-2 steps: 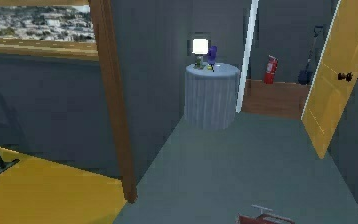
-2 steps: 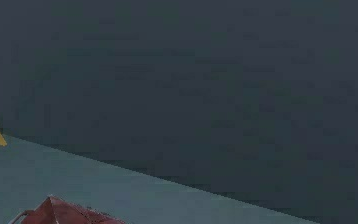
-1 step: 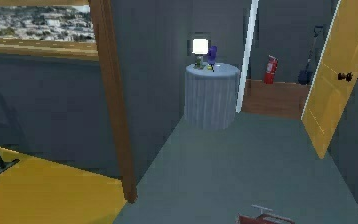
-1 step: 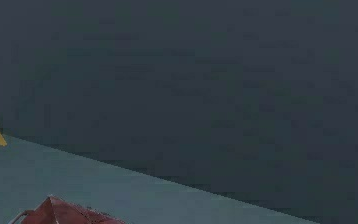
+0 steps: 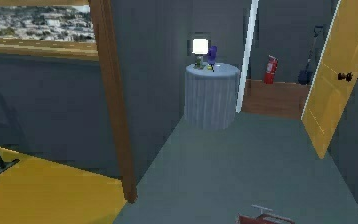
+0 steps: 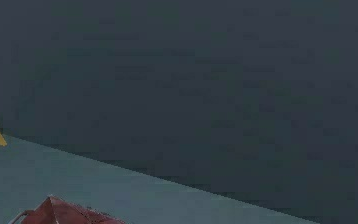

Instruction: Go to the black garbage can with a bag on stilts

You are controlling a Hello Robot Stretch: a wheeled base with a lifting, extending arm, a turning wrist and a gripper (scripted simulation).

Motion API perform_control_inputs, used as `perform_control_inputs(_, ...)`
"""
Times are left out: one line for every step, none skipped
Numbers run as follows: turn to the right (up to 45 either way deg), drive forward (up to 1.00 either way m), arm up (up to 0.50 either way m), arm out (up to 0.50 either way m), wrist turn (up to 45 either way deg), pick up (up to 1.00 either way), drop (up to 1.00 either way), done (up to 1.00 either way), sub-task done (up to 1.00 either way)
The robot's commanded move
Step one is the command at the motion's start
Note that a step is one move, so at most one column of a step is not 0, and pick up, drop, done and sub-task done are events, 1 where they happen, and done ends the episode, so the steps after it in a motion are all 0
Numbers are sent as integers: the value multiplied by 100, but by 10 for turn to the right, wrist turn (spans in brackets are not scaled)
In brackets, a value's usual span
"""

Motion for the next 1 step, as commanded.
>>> perform_control_inputs(-450,0,0,0,0,0,0,0,0)
